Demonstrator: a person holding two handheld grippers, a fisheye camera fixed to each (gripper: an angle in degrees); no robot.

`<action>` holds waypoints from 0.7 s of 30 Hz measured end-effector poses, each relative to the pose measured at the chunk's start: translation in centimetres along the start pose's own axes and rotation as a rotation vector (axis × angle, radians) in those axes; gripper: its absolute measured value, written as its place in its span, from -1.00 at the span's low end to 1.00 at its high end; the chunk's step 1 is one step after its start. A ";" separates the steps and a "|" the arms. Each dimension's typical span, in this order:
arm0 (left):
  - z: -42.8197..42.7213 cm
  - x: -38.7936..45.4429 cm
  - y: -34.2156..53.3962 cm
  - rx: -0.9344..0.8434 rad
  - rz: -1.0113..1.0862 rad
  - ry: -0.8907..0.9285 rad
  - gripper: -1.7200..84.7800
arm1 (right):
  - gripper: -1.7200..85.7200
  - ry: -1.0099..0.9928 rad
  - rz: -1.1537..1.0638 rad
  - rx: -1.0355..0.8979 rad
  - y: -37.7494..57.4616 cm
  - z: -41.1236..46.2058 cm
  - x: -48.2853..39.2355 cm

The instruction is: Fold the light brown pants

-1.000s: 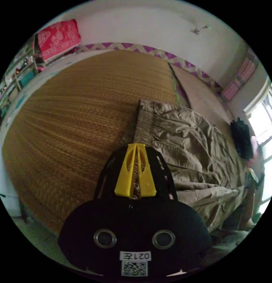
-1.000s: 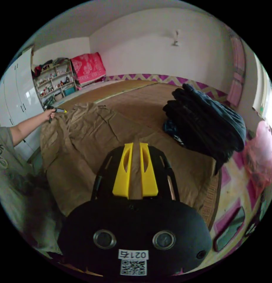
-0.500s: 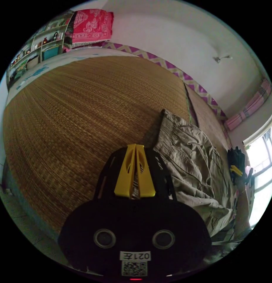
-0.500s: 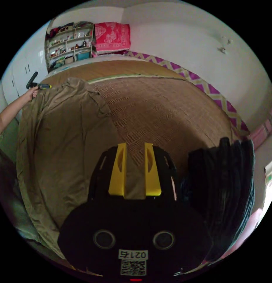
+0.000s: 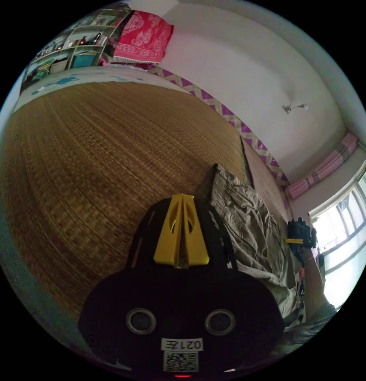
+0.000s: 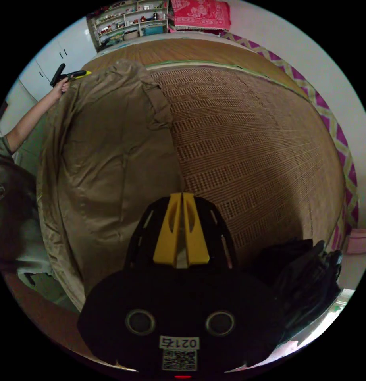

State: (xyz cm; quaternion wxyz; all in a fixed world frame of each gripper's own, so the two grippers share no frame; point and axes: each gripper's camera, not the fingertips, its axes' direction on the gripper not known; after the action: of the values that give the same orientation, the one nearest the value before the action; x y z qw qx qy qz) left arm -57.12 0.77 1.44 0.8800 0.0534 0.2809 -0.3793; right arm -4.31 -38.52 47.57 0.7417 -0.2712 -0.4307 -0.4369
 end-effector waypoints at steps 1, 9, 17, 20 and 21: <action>-0.6 -0.5 0.4 0.020 -0.012 -0.002 -0.98 | -0.98 0.020 0.010 -0.005 -1.1 -0.1 0.2; -3.7 -3.0 2.5 0.101 -0.059 0.024 -0.98 | -0.97 0.070 0.068 -0.026 -2.4 -1.4 -0.2; -1.9 -0.1 1.8 0.004 0.019 0.052 -0.98 | -0.81 0.123 0.301 0.034 14.8 -8.9 -4.4; -2.2 2.0 2.3 0.024 0.010 0.069 -0.98 | -0.86 0.121 0.540 0.044 23.0 -9.6 -4.9; -2.2 2.6 2.3 0.015 0.015 0.067 -0.98 | -0.87 0.113 0.590 0.065 24.6 -9.7 -5.0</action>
State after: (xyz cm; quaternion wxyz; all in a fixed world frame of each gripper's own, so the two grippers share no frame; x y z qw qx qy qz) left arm -55.02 1.44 -2.06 0.8726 0.0746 0.3068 -0.3726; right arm 20.02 -32.44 37.91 0.8677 -0.3359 -0.3053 -0.2027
